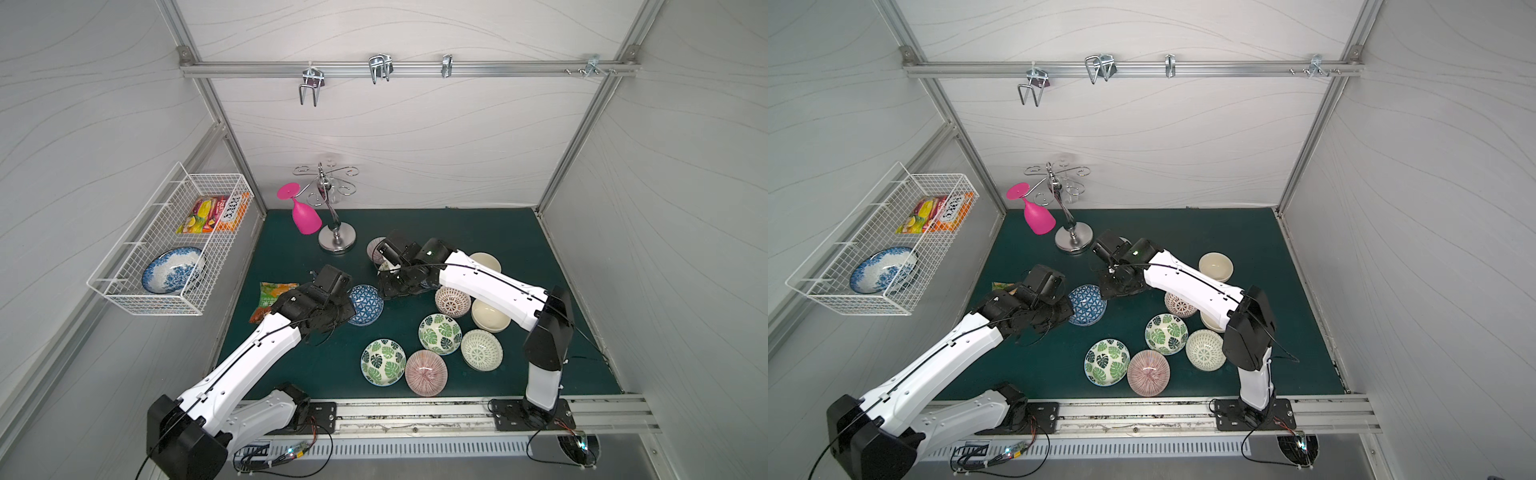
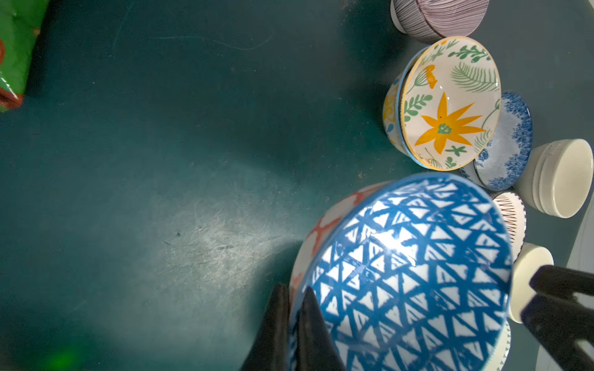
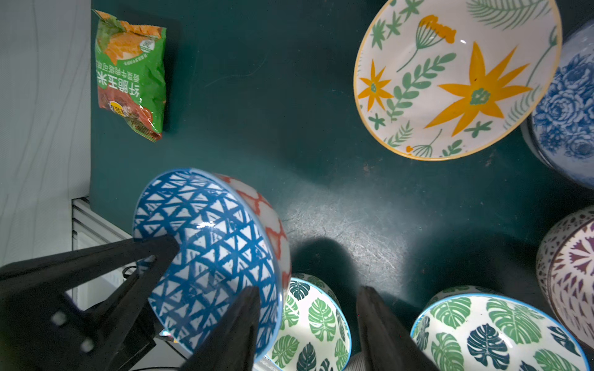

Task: Stack the bowls
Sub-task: Pick up the bowl from the center of the board.

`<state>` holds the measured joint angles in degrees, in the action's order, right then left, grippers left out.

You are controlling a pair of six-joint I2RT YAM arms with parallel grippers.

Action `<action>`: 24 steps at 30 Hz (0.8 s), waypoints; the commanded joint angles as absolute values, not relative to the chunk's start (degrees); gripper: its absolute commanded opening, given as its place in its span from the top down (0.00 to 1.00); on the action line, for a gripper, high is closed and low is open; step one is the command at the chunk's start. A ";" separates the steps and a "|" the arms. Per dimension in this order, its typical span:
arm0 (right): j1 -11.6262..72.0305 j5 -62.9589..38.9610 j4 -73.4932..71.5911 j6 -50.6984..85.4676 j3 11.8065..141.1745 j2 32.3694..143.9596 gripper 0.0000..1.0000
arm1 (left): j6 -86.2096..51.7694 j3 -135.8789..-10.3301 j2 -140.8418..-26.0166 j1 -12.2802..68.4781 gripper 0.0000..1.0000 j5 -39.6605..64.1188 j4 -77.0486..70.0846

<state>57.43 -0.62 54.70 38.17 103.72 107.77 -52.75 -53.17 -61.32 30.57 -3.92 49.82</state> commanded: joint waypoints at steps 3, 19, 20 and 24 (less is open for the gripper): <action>57.83 0.26 56.61 38.39 103.02 108.26 0.51 | -53.50 -57.43 -63.07 32.27 1.00 -5.20 45.40; 57.42 2.15 55.69 38.33 100.35 107.67 0.77 | -52.84 -59.90 -65.69 34.92 1.00 -6.69 44.00; 57.35 2.30 55.73 38.51 100.28 107.55 0.81 | -52.77 -59.94 -65.80 34.97 1.00 -6.75 43.95; 56.77 2.43 55.44 38.90 99.54 106.69 0.95 | -52.16 -60.51 -66.47 35.09 1.00 -6.43 43.49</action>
<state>57.23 2.50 54.35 39.62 100.07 107.83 -52.73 -57.32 -65.98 35.09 -5.67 46.85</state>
